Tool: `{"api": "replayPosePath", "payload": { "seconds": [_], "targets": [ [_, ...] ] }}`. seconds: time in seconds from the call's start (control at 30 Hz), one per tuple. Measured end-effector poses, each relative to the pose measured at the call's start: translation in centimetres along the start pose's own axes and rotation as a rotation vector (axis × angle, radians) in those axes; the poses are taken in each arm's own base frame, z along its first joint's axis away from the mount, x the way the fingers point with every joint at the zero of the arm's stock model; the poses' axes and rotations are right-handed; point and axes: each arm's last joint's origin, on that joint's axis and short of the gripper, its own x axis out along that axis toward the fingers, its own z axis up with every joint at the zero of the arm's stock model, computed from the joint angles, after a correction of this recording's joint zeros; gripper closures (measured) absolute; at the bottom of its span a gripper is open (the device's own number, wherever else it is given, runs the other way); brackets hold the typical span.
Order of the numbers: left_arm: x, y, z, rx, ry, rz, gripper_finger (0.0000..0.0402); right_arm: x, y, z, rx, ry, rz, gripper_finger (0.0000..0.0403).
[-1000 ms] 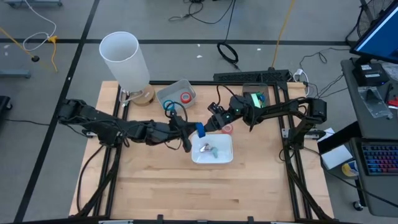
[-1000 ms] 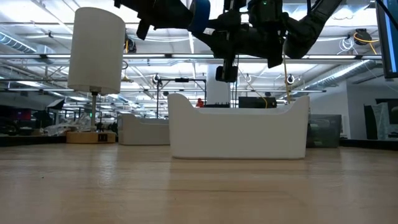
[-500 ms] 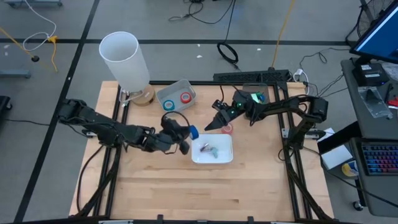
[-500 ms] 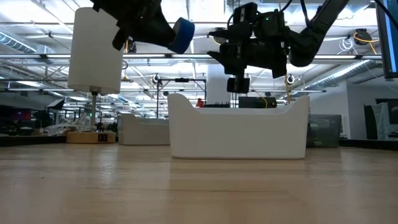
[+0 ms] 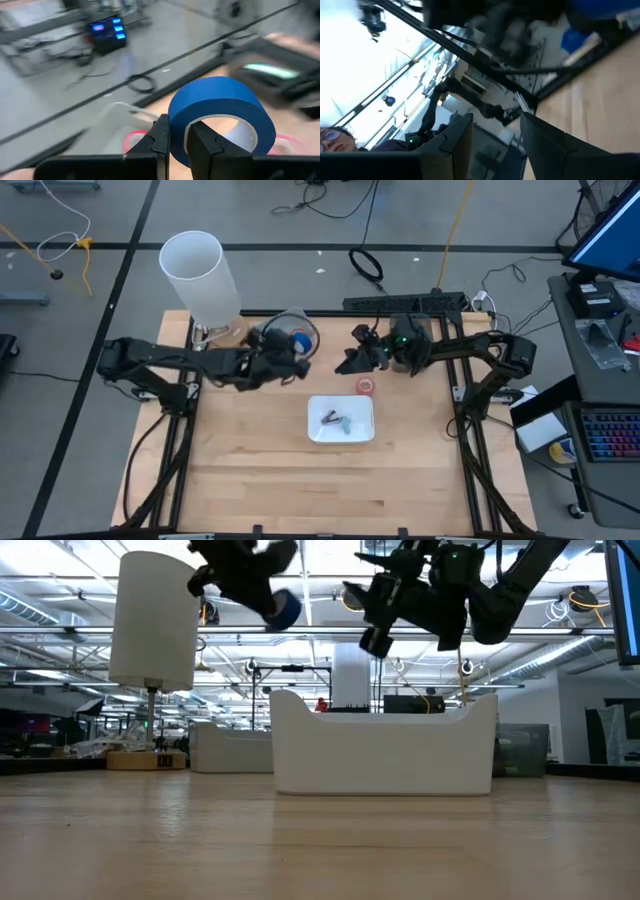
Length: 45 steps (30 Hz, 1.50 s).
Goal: Pick and place Stapler, Stapler remover, tape
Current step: Put the blue tape into the gray bin
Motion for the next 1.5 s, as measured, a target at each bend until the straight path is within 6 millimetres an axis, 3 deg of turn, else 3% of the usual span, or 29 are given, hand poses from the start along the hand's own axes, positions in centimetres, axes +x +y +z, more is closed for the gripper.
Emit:
{"api": "replayPosePath", "payload": {
  "seconds": [0.17,0.33,0.57,0.83,1.1,1.5],
  "targets": [
    [3.0,0.1,1.3,0.065,0.004,0.137,0.0367,-1.0,0.5,0.8,-0.053,-0.023,0.008,0.0247],
    [6.9,-0.6,0.5,0.267,0.086,0.300,0.0367,-2.0,0.9,1.5,-0.112,-0.040,0.011,0.0246],
    [11.5,-0.5,-1.2,0.372,0.304,0.406,0.0367,-3.9,2.8,1.5,-0.397,0.016,0.059,0.0245],
    [14.4,0.3,-3.5,0.163,0.552,0.368,0.0367,-8.2,4.2,-1.0,-0.578,0.091,0.044,0.0245],
    [15.1,3.1,-3.7,-0.092,0.640,0.514,0.0367,-13.0,5.6,-2.9,-0.691,-0.019,-0.097,0.0246],
    [17.7,6.9,-3.2,-0.264,0.669,0.606,0.0367,-15.5,6.4,-3.2,-0.748,-0.090,-0.194,0.0245]
  ]
}}
